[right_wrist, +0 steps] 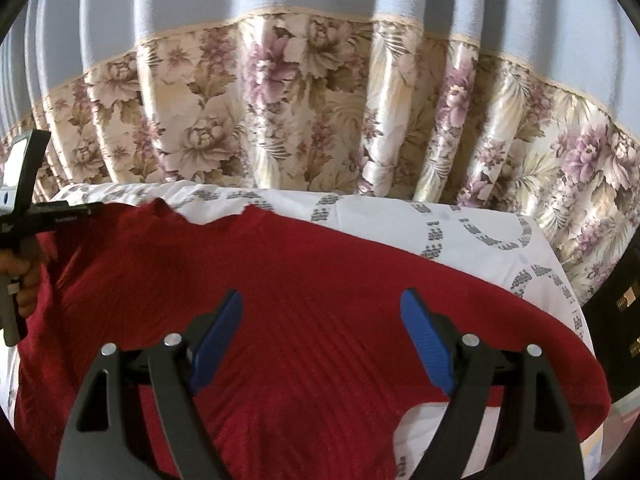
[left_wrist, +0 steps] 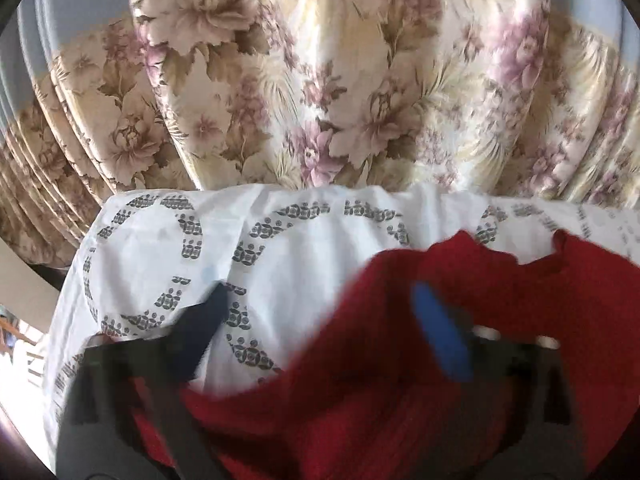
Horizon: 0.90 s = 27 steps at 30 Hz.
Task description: Fold small clothes
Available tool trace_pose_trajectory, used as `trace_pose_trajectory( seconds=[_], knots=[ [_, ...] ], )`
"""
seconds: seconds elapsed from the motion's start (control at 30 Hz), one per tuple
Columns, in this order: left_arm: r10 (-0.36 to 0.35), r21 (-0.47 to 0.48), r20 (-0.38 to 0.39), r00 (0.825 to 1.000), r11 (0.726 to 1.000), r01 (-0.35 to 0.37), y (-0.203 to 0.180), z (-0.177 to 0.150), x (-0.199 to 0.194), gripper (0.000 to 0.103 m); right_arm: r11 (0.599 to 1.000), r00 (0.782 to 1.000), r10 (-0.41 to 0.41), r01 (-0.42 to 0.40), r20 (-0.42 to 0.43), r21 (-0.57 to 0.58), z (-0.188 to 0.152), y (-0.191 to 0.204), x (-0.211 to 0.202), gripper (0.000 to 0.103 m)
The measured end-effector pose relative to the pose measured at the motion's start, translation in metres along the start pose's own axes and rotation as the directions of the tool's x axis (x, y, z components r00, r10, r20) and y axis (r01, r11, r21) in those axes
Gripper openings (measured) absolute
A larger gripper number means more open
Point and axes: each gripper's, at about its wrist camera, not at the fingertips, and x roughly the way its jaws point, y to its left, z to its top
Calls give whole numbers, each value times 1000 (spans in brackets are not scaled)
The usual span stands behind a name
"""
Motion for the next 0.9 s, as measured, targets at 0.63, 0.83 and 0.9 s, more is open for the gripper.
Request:
trace_pose_trajectory(
  seconds=[0.63,0.83,0.9],
  knots=[
    [104,-164,243,964,984,-65,95,-116,-134,100,986,990,140,-137,29,-99,-54,100,-65,97],
    [39,-104,297,954,995,-8,86,-130,-150,100,986,995,8,10,102,-167,-58,134,-75,99],
    [4,-111,274,962,993,27,89,-133,-146,100,992,996,2,10,93,-128,-58,134,-74,101]
  ],
)
